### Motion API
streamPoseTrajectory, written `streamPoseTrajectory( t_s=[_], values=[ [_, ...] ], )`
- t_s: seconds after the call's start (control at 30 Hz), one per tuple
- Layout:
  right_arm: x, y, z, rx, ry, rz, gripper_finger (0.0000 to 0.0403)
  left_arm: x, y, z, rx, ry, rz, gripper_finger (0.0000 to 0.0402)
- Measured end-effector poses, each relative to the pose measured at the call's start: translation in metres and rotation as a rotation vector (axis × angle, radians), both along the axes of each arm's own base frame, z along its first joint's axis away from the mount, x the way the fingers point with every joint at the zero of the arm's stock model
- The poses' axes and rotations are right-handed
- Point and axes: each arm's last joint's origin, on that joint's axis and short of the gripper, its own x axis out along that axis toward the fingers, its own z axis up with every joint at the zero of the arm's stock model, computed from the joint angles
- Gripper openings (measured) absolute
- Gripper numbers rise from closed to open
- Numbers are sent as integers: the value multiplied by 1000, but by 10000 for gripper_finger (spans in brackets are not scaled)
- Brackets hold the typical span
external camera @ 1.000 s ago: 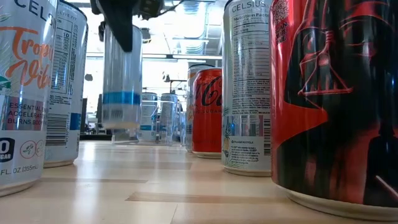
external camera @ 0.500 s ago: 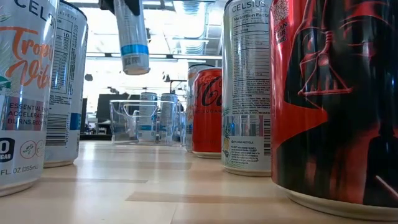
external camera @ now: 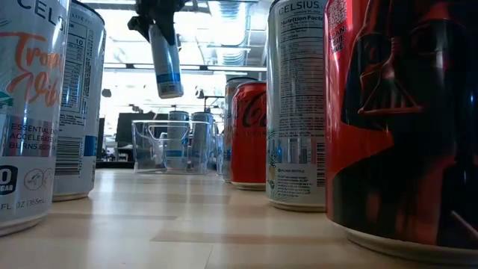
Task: Sort soda cans
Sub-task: Put the white-blue soda can into the left transparent bin
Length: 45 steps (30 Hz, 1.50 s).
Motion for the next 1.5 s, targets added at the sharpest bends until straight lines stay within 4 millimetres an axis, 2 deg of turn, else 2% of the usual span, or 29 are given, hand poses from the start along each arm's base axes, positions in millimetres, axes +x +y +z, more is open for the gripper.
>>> streamPoseTrajectory(
  t_s=[0.07, 0.23, 0.4, 0.57, 0.7, 0.97, 1.2, 1.5],
  values=[
    [0, -1, 0, 0, 1, -3, 313, -4, 10, 0, 9, 0, 20, 252],
    [0, -2, 0, -1, 3, -9, 313, 1, 38, -12, 0, 53, 48, 252],
    [0, -1, -1, -2, 13, -5, 313, 24, 61, -39, -39, 124, 52, 252],
    [0, -1, -3, -4, 31, -6, 313, 42, 72, -61, -79, 181, 44, 252],
    [-1, -1, -4, -4, 47, -6, 313, 48, 78, -67, -68, 181, 34, 252],
    [-2, 4, -5, 11, 49, 17, 313, 48, 81, -68, -50, 164, 39, 252],
    [-2, 9, -4, 17, 44, 41, 313, 41, 78, -110, -101, 220, 45, 252],
    [-3, 8, -4, 6, 38, 0, 313, 20, 85, -136, -122, 107, 60, 252]
  ],
)
